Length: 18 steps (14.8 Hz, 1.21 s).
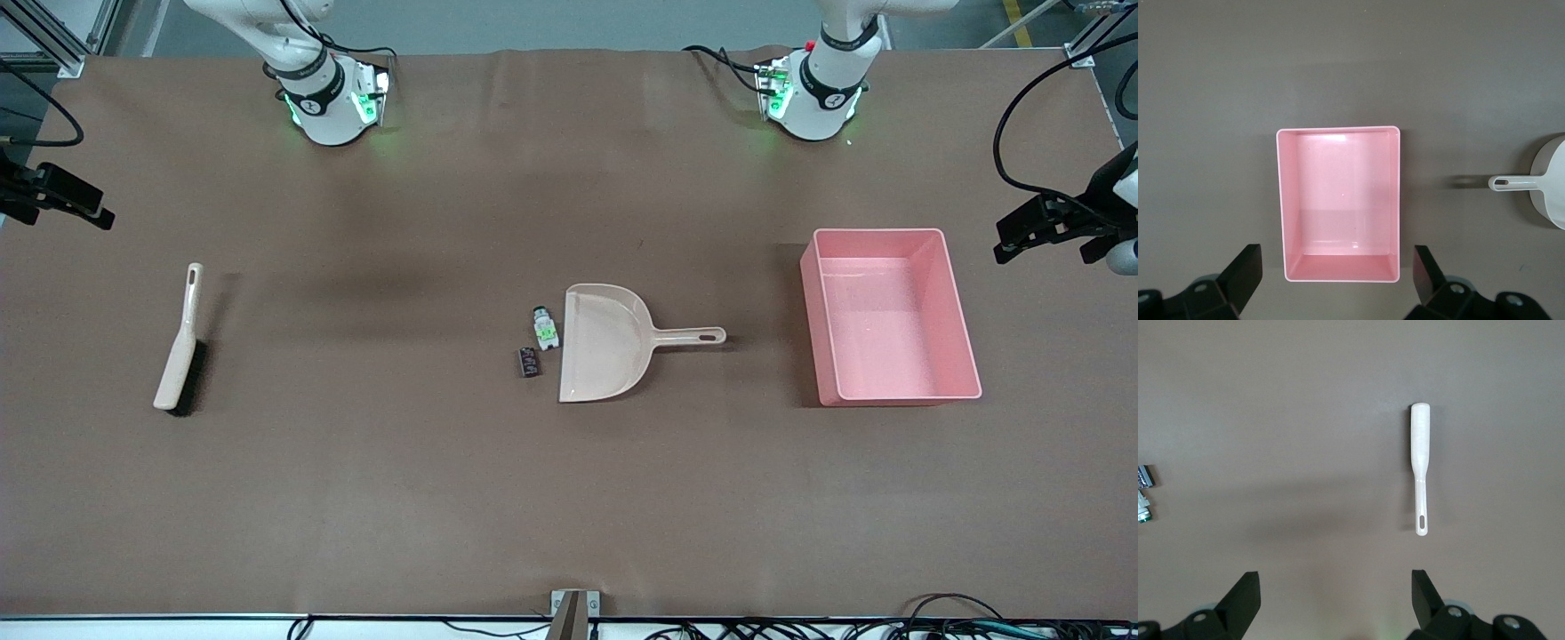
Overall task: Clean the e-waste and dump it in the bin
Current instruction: 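Lower the right gripper onto the white brush handle and grasp it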
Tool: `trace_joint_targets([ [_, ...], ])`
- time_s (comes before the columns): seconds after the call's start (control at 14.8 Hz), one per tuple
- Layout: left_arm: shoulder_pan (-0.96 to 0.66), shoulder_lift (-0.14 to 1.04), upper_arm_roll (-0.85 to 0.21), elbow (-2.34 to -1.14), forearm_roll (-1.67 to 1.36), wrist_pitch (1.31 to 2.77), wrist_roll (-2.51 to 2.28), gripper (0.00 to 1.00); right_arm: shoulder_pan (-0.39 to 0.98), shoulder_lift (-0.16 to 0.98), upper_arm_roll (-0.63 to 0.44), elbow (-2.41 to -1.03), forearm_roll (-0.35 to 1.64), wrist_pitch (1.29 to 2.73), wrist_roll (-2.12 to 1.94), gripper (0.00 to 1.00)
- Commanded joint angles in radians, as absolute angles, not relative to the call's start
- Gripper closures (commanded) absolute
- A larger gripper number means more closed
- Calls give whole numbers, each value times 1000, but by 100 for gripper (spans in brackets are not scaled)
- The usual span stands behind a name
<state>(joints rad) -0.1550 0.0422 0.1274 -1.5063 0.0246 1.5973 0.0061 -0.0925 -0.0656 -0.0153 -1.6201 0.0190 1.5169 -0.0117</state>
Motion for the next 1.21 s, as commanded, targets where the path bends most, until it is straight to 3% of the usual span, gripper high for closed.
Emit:
trace_joint_targets([
  [0.0, -166, 13, 121, -1523, 40, 1585, -20, 0, -91, -94, -14, -1654, 12, 1520, 1, 0],
  [0.4, -161, 28, 118, -1508, 34, 1585, -34, 0, -80, -92, -12, -1675, 11, 1516, -3, 0],
  [0.54, -163, 28, 118, -1506, 19, 1583, -35, 0, -83, -110, -15, -1785, -15, 1551, 0, 0],
  [0.81, -170, 31, 117, -1499, 21, 1585, -40, 0, -129, -231, -20, -2095, -26, 1786, -30, 0],
  [1.15, -169, 43, 115, -1499, 25, 1585, -38, 0, -262, -219, -20, -2330, -26, 2056, -132, 0],
])
